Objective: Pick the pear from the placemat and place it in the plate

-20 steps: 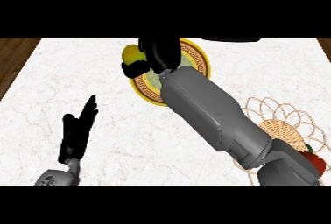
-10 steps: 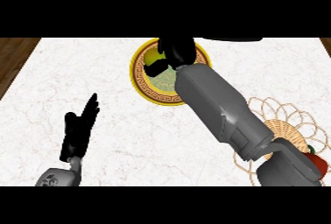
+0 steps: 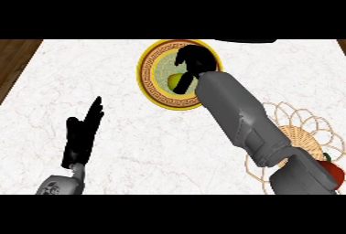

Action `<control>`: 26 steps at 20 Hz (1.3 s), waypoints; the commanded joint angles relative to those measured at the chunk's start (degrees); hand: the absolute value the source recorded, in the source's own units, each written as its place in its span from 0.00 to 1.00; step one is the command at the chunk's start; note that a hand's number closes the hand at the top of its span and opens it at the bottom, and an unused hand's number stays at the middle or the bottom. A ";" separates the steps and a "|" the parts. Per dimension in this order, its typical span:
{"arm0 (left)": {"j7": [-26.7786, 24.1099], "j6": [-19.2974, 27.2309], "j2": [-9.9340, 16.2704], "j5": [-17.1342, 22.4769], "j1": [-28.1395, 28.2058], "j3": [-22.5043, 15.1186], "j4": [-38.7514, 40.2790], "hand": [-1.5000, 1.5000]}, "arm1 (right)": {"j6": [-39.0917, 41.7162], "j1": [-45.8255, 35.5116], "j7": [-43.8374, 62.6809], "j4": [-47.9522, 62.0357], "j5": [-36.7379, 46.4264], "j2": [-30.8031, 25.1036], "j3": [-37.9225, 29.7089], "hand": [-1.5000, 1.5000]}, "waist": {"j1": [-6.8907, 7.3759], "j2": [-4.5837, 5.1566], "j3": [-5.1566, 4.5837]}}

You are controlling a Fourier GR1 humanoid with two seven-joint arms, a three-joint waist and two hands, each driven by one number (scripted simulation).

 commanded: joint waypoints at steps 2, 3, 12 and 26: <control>-0.27 -1.46 1.34 1.02 2.44 0.96 -2.16 0.50 | 2.79 2.72 -11.15 2.18 -0.98 -1.47 -1.97 0.00 | 0.09 0.01 0.05; 0.73 0.05 0.03 -0.22 0.60 0.28 -0.79 0.50 | 2.93 1.19 -12.32 1.16 -2.00 -0.82 -3.20 0.00 | -0.24 0.02 0.06; 2.32 0.17 0.89 -0.18 0.71 1.14 -2.26 0.50 | -1.00 4.03 -26.93 -8.28 -20.15 -3.86 -22.68 0.00 | -1.61 -0.48 0.19; 2.13 0.09 -1.04 -1.12 2.76 1.03 -3.11 0.50 | 9.95 8.67 -42.67 -1.19 -20.83 -3.33 -26.58 0.00 | -1.50 -0.64 0.06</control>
